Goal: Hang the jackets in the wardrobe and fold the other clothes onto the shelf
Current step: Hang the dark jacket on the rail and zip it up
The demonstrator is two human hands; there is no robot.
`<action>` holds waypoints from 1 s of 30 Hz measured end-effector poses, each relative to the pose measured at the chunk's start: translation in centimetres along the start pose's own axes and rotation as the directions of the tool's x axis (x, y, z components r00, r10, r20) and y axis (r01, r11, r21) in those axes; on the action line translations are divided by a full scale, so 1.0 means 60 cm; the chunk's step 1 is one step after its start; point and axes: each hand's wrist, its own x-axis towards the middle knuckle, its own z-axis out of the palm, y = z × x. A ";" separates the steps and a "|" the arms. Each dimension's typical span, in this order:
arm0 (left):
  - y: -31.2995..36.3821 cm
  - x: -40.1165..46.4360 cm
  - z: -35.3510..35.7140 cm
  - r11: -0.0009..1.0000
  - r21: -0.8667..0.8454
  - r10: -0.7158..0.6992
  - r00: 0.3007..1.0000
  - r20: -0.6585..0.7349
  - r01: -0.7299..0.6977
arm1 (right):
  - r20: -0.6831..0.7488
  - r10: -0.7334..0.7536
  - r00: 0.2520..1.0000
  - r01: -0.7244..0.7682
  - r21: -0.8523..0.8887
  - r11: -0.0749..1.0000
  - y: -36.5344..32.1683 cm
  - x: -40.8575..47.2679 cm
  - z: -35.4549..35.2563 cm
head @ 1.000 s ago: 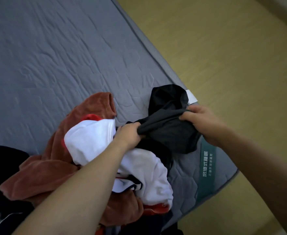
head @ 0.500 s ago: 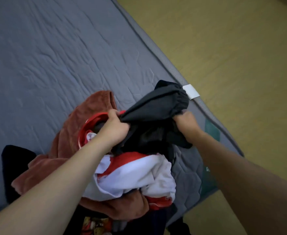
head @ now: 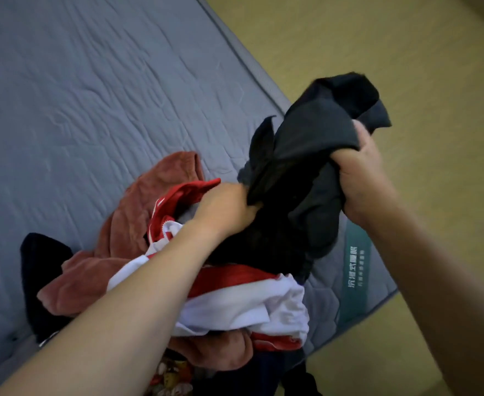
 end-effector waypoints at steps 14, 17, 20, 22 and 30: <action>0.087 -0.084 -0.263 0.438 -0.841 -0.106 0.911 -0.398 -0.317 | 0.033 0.257 0.966 -0.258 0.058 0.964 -0.030 -0.030 0.093; 0.055 -0.109 -0.314 0.073 -0.912 -0.252 0.877 -0.409 -0.405 | 0.175 0.187 0.967 -0.246 0.430 0.869 -0.102 -0.035 0.167; 0.001 -0.146 -0.365 0.082 -0.926 -0.286 0.881 -0.376 -0.368 | 0.202 0.026 0.979 -0.143 0.592 0.793 -0.162 -0.041 0.244; -0.044 -0.177 -0.385 0.145 -0.947 -0.347 0.881 -0.321 -0.288 | 0.215 0.001 0.977 -0.142 0.644 0.752 -0.179 -0.053 0.303; -0.280 -0.414 -0.383 -0.004 -0.977 -0.497 0.848 -0.185 -0.215 | 0.396 0.205 0.895 -0.403 0.521 0.753 -0.105 -0.198 0.568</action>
